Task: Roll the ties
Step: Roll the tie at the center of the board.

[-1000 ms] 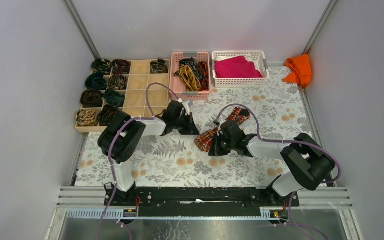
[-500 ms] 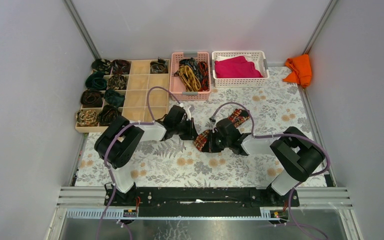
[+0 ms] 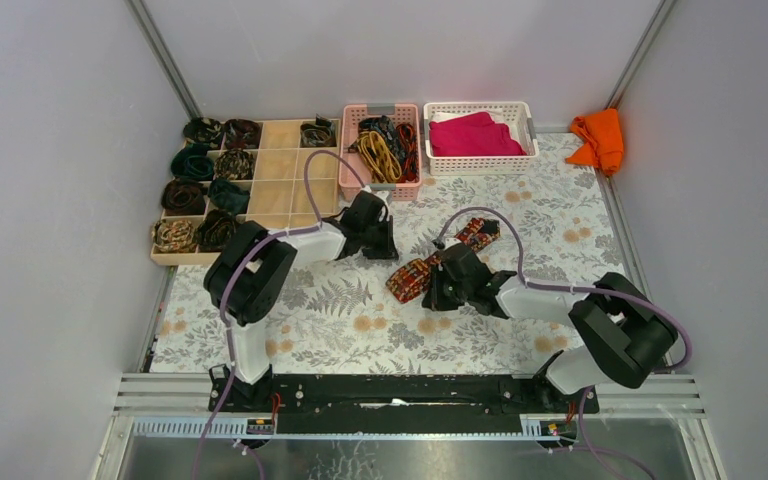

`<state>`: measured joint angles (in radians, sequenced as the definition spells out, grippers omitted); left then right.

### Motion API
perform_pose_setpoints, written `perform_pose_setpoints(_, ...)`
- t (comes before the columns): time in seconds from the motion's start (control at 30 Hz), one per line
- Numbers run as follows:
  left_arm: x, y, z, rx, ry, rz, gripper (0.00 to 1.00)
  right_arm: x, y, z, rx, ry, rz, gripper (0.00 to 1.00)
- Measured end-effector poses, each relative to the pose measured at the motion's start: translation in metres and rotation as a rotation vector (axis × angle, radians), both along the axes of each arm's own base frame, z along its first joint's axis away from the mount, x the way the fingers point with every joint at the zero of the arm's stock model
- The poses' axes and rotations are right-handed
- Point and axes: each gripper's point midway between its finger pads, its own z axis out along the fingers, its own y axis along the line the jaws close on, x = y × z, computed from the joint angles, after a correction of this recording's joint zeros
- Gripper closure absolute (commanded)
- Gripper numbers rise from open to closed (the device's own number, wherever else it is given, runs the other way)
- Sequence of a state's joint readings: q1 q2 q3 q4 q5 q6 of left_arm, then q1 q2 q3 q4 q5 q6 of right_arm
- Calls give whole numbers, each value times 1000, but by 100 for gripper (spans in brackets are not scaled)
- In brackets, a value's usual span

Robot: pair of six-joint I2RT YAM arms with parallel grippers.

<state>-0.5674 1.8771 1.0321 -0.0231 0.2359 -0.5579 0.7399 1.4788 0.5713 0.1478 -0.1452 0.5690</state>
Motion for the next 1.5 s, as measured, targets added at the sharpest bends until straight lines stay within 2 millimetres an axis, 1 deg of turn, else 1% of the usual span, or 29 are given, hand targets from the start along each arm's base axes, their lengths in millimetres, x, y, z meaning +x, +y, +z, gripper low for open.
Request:
perform_pose_setpoints(0.03, 7, -1, 0, 14, -10, 4, 100, -1, -6, -2, -21, -3, -16, 99)
perform_pose_setpoints(0.13, 21, -7, 0, 22, -27, 1, 100, 2, -11, -3, -41, -13, -38, 100)
perform_pose_setpoints(0.27, 23, -16, 0, -7, -30, -23, 100, 13, -12, -3, -64, -40, -76, 100)
perform_pose_setpoints(0.4, 15, -31, 1, -46, -28, -67, 100, 34, -6, -3, -91, -72, -111, 100)
perform_pose_setpoints(0.5, -1, -46, 1, -63, -17, -118, 100, 44, -2, -3, -106, -89, -124, 100)
perform_pose_setpoints(0.6, -12, -57, 1, -76, -19, -152, 100, 47, 0, -3, -112, -93, -124, 100)
perform_pose_setpoints(0.73, -12, -57, 1, -77, -23, -151, 100, 47, -1, -2, -112, -95, -124, 100)
perform_pose_setpoints(0.8, -10, -56, 0, -69, -26, -144, 100, 45, -5, -2, -122, -99, -125, 100)
perform_pose_setpoints(0.83, -9, -55, 0, -65, -27, -137, 100, 43, -9, -2, -133, -102, -126, 100)
perform_pose_setpoints(0.93, 1, -46, 0, -33, -26, -101, 100, 29, -32, 0, -197, -98, -132, 100)
perform_pose_setpoints(0.97, 8, -39, 1, -12, -28, -75, 100, 25, -39, 1, -216, -98, -133, 99)
perform_pose_setpoints(1.0, 20, -28, 1, 15, -33, -36, 100, 21, -46, 5, -236, -101, -134, 99)
perform_pose_setpoints(1.1, 49, 1, 1, 78, -43, 62, 100, 18, -60, 22, -261, -140, -141, 99)
perform_pose_setpoints(1.17, 62, 18, 2, 116, -47, 111, 100, 17, -66, 34, -265, -170, -141, 100)
perform_pose_setpoints(1.2, 65, 25, 2, 130, -45, 130, 100, 16, -68, 39, -265, -182, -139, 100)
perform_pose_setpoints(1.27, 63, 30, 1, 144, -38, 138, 100, 14, -69, 43, -263, -190, -131, 100)
perform_pose_setpoints(1.33, 51, 27, 1, 149, -31, 122, 100, 12, -68, 43, -258, -183, -118, 100)
perform_pose_setpoints(1.43, 20, 15, 1, 153, -20, 67, 100, 9, -60, 40, -228, -162, -91, 100)
perform_pose_setpoints(1.5, -5, 7, 1, 153, -8, 26, 100, 7, -54, 35, -212, -144, -71, 100)
